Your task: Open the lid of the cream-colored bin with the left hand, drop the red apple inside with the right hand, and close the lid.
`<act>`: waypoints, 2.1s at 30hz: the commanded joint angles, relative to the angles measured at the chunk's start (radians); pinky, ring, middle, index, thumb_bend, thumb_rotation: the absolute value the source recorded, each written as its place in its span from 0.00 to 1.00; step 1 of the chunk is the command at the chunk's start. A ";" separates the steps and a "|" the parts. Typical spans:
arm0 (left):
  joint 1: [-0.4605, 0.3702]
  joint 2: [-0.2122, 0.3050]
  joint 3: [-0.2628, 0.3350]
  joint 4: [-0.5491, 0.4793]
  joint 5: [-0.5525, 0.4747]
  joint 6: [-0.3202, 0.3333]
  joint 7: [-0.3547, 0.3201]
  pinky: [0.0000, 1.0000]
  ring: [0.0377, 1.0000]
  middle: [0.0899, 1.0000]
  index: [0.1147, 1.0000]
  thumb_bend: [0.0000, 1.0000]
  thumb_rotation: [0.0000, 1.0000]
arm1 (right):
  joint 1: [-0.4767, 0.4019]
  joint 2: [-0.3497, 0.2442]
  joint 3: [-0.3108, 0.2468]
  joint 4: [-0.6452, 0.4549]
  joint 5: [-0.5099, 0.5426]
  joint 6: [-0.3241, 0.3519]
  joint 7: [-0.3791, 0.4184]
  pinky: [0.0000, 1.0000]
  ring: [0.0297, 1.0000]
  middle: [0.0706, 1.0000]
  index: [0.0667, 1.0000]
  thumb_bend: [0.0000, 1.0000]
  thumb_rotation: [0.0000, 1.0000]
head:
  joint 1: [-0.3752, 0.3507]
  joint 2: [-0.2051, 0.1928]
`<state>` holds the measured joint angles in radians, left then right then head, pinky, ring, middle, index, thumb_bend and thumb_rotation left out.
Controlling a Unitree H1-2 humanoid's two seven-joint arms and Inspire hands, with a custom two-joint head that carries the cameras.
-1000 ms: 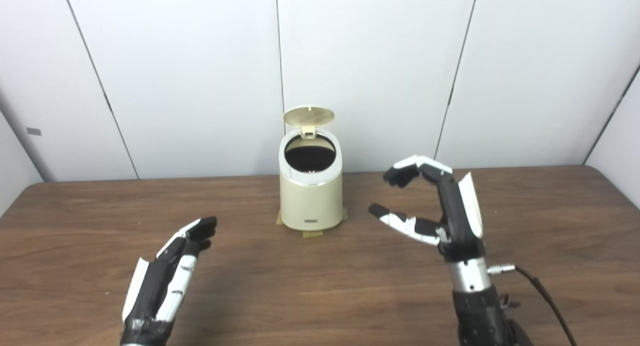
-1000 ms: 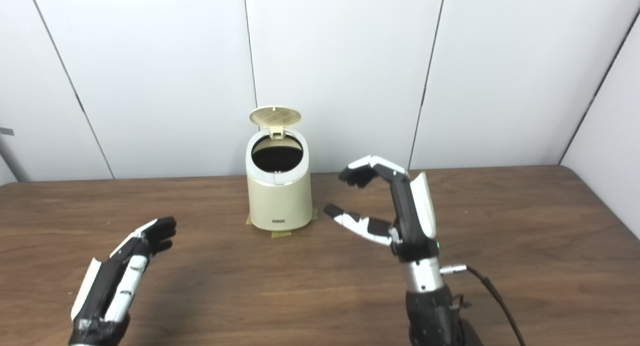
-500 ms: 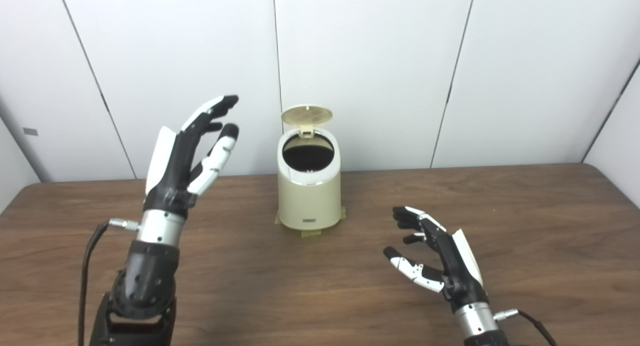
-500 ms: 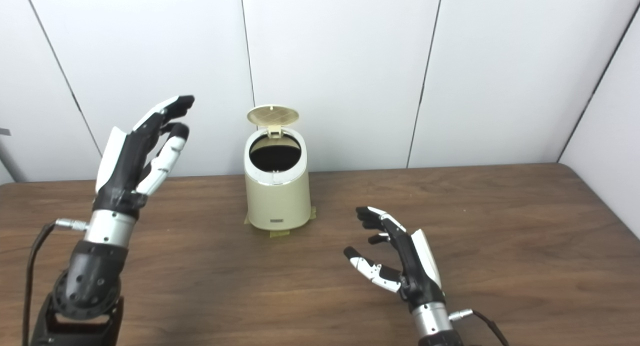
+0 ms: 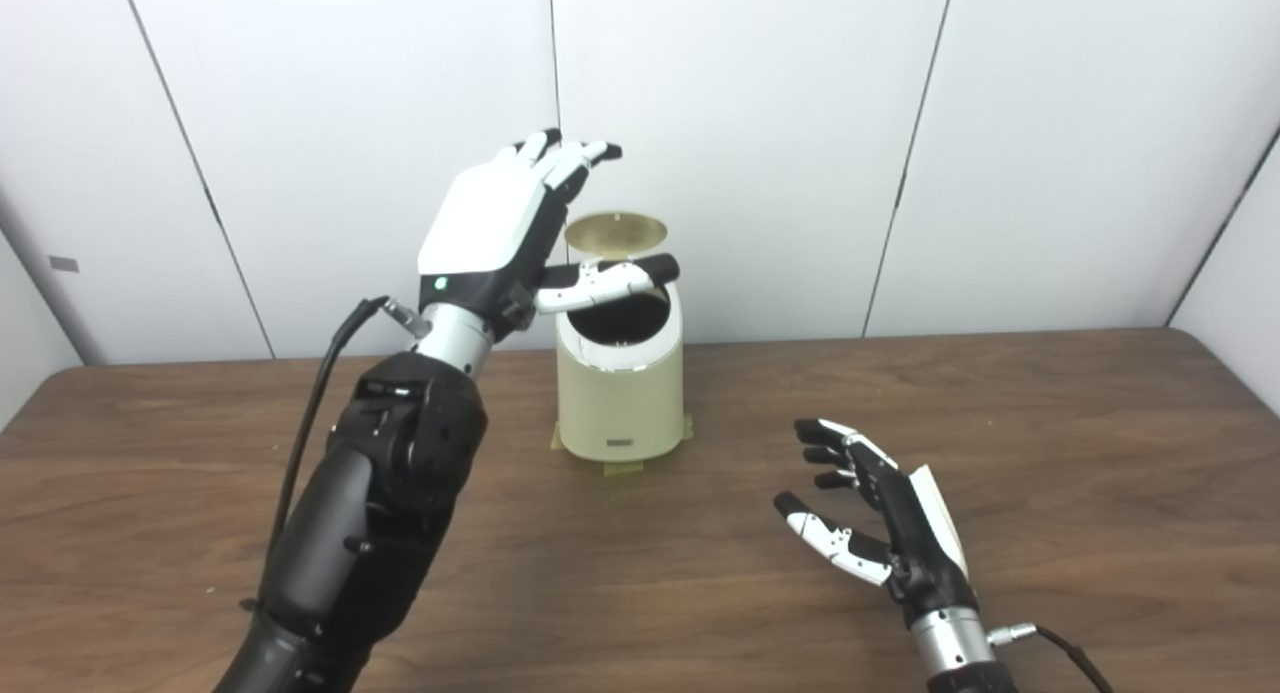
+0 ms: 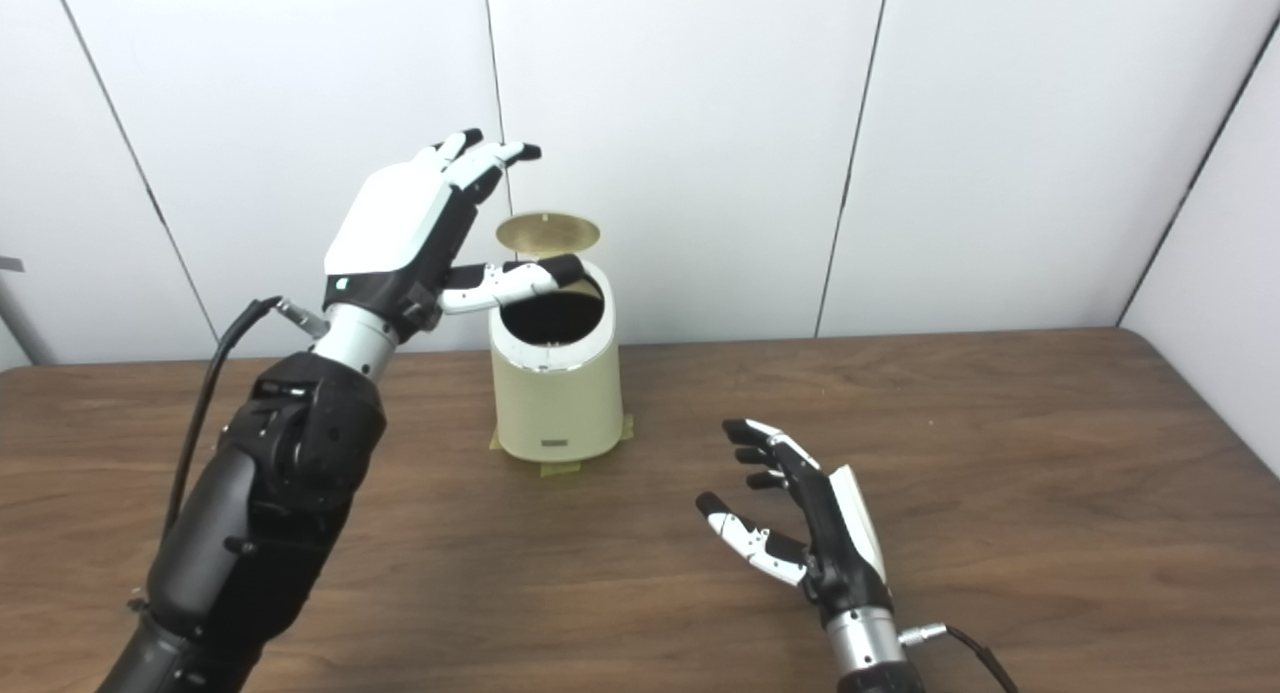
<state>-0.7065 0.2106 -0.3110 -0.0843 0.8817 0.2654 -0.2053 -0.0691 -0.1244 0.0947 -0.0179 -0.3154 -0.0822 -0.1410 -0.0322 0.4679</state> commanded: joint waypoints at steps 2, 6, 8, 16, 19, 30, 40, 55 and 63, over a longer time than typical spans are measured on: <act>-0.097 -0.008 -0.016 0.027 0.051 0.036 -0.032 1.00 1.00 0.91 0.88 0.95 1.00 | -0.015 0.010 -0.008 -0.007 -0.002 -0.013 -0.002 0.67 0.76 0.78 0.76 0.21 0.26 | -0.005 0.002; -0.139 -0.021 -0.045 0.097 0.080 0.053 -0.052 1.00 1.00 0.92 0.88 1.00 1.00 | -0.012 0.010 -0.015 -0.015 0.000 -0.003 0.004 0.69 0.77 0.78 0.76 0.21 0.28 | 0.011 -0.001; -0.155 -0.026 -0.057 0.128 0.095 0.065 -0.064 1.00 1.00 0.93 0.89 1.00 1.00 | -0.013 0.006 -0.017 -0.013 -0.004 -0.007 0.006 0.69 0.77 0.79 0.76 0.21 0.28 | 0.015 -0.001; -0.166 -0.037 -0.064 0.172 0.109 0.093 -0.063 1.00 1.00 0.92 0.89 0.99 1.00 | -0.008 0.003 -0.015 -0.028 -0.035 0.017 0.005 0.69 0.78 0.80 0.77 0.21 0.32 | 0.010 0.000; -0.161 -0.037 -0.066 0.171 0.108 0.106 -0.071 1.00 1.00 0.93 0.90 0.98 1.00 | -0.009 -0.005 -0.005 -0.022 -0.067 0.005 0.001 0.68 0.77 0.78 0.75 0.21 0.31 | 0.009 0.001; -0.115 -0.030 -0.075 0.133 0.111 0.118 -0.065 1.00 1.00 0.91 0.87 1.00 1.00 | -0.010 -0.007 0.002 -0.016 -0.110 -0.003 -0.005 0.67 0.76 0.77 0.75 0.23 0.28 | 0.004 0.005; -0.016 -0.029 -0.093 0.033 0.110 0.104 -0.087 1.00 1.00 0.91 0.87 1.00 1.00 | -0.010 0.001 -0.003 -0.021 -0.109 0.004 -0.004 0.67 0.76 0.76 0.74 0.22 0.28 | 0.000 0.010; 0.173 -0.032 -0.136 0.022 0.141 0.082 -0.078 1.00 1.00 0.89 0.88 0.96 1.00 | -0.009 0.005 -0.012 -0.033 -0.076 0.031 0.018 0.68 0.76 0.77 0.75 0.24 0.36 | -0.003 0.017; 0.204 -0.022 -0.126 0.230 0.132 0.075 0.010 1.00 1.00 0.89 0.86 0.93 0.96 | -0.006 0.015 -0.026 -0.050 -0.040 0.074 0.034 0.67 0.75 0.77 0.76 0.24 0.42 | -0.016 0.027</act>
<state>-0.5151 0.1643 -0.4466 0.0702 1.0253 0.3020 -0.1440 -0.0567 -0.1103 0.0767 -0.0338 -0.3649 0.0006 -0.1081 -0.0476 0.4939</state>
